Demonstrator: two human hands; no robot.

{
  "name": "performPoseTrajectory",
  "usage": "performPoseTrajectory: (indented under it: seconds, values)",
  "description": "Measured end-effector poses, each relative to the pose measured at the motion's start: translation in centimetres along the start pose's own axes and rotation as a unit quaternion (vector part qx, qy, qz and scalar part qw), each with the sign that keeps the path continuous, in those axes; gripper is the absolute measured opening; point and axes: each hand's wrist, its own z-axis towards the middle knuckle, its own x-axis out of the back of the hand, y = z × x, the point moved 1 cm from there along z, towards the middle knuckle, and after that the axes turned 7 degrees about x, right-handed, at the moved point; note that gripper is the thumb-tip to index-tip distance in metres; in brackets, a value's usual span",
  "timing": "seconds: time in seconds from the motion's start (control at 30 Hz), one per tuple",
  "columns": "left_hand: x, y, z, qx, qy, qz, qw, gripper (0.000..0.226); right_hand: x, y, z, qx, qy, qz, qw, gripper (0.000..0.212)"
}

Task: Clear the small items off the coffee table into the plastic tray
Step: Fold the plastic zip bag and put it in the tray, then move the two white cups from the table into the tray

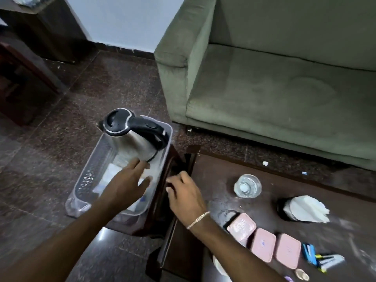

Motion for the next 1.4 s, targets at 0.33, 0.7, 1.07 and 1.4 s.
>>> performPoseTrajectory:
  seconds: [0.33, 0.7, 1.07, 1.4]
  values:
    - [-11.5, 15.9, -0.8, -0.124, -0.117, -0.045, 0.984, 0.026, 11.0, 12.7, -15.9, -0.243, 0.025, -0.032, 0.969, 0.026]
    - [-22.1, 22.2, -4.8, -0.016, -0.255, -0.021, 0.967, 0.042, 12.9, 19.1, -25.7, -0.356, -0.017, -0.039, 0.934, 0.025]
    - [-22.5, 19.6, -6.4, -0.081, -0.398, 0.144, 0.902, 0.062, 9.2, 18.0, -28.5, -0.264, -0.261, -0.116, 0.921, 0.046]
    - [-24.1, 17.7, -7.9, -0.099, -0.372, 0.164, 0.908, 0.017, 8.1, 17.0, -28.4, -0.26, -0.222, -0.152, 0.927, 0.032]
